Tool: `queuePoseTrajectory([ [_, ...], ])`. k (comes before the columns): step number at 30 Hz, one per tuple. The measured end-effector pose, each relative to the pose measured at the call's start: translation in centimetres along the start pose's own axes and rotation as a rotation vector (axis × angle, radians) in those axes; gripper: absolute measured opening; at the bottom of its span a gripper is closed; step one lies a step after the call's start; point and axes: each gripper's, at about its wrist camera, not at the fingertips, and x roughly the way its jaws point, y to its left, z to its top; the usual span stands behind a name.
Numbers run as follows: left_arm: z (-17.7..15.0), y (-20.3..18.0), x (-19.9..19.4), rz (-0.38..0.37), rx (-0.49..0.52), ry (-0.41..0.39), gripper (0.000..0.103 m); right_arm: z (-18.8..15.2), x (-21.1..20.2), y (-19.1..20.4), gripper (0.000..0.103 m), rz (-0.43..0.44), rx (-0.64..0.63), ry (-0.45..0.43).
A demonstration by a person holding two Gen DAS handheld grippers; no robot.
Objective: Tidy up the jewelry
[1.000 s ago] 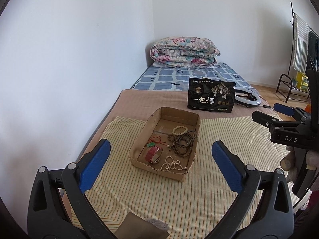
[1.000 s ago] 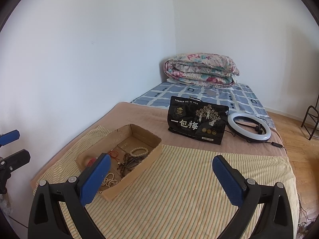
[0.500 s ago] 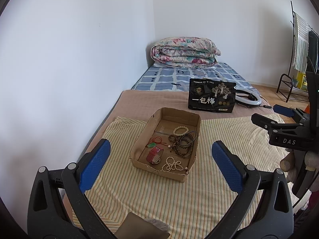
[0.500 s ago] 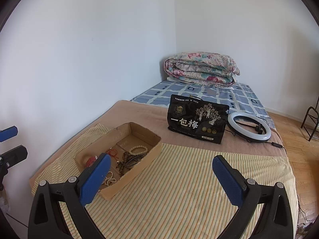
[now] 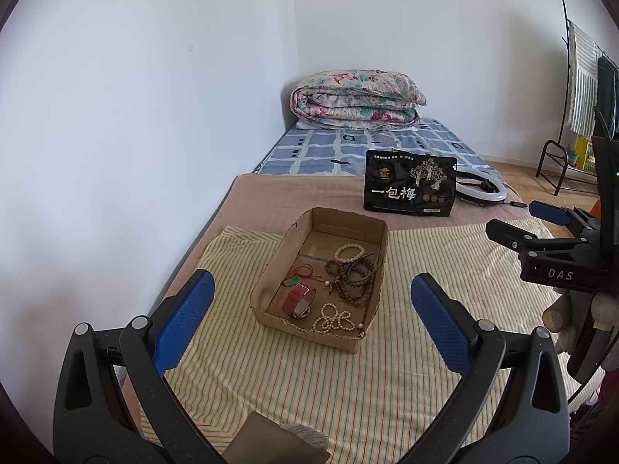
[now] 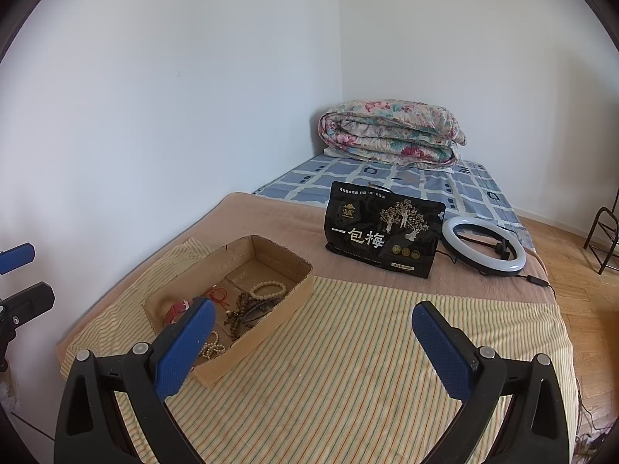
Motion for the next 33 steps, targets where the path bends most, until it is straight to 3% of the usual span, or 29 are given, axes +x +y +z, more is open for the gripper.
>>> queuePoseTrajectory([
  [33,-0.29,0.06,0.38,0.016,-0.002,0.000,0.103,-0.40,0.38,0.08,0.103,0.001,-0.004,0.007],
])
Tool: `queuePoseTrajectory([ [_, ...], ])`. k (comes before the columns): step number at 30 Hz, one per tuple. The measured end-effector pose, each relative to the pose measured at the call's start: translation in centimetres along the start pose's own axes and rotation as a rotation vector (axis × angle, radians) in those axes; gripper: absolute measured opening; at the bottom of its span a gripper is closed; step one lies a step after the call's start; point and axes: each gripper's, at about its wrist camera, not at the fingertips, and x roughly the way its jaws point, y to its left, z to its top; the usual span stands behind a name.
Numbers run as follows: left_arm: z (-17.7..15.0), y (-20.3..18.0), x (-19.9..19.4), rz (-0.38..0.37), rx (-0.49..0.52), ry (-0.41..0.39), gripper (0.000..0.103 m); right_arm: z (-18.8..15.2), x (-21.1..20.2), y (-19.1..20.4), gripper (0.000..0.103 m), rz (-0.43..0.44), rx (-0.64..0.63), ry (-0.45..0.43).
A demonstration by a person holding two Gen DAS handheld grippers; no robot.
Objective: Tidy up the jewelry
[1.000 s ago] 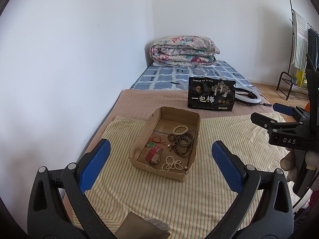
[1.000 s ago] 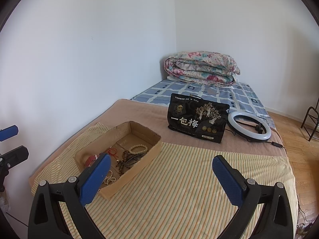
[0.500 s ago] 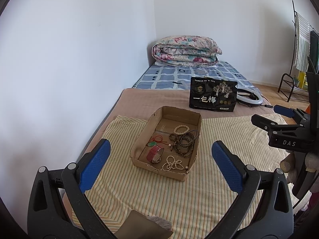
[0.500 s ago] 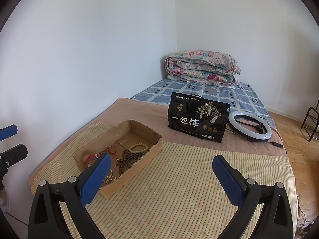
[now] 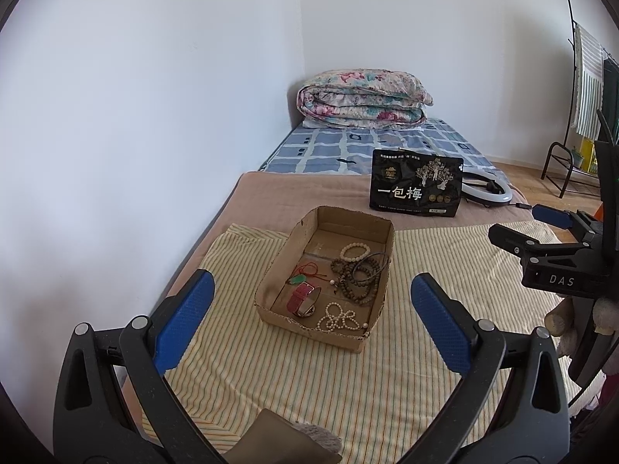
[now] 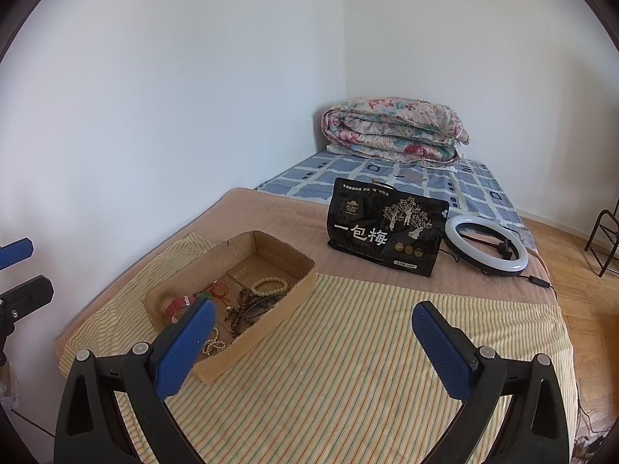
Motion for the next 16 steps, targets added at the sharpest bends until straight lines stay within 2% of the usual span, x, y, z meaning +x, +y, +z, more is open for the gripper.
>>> queuePoseTrajectory([
  [16,0.03,0.05,-0.48,0.017,0.007,-0.024,0.103,-0.61,0.07,0.02,0.103,0.002,-0.004,0.006],
])
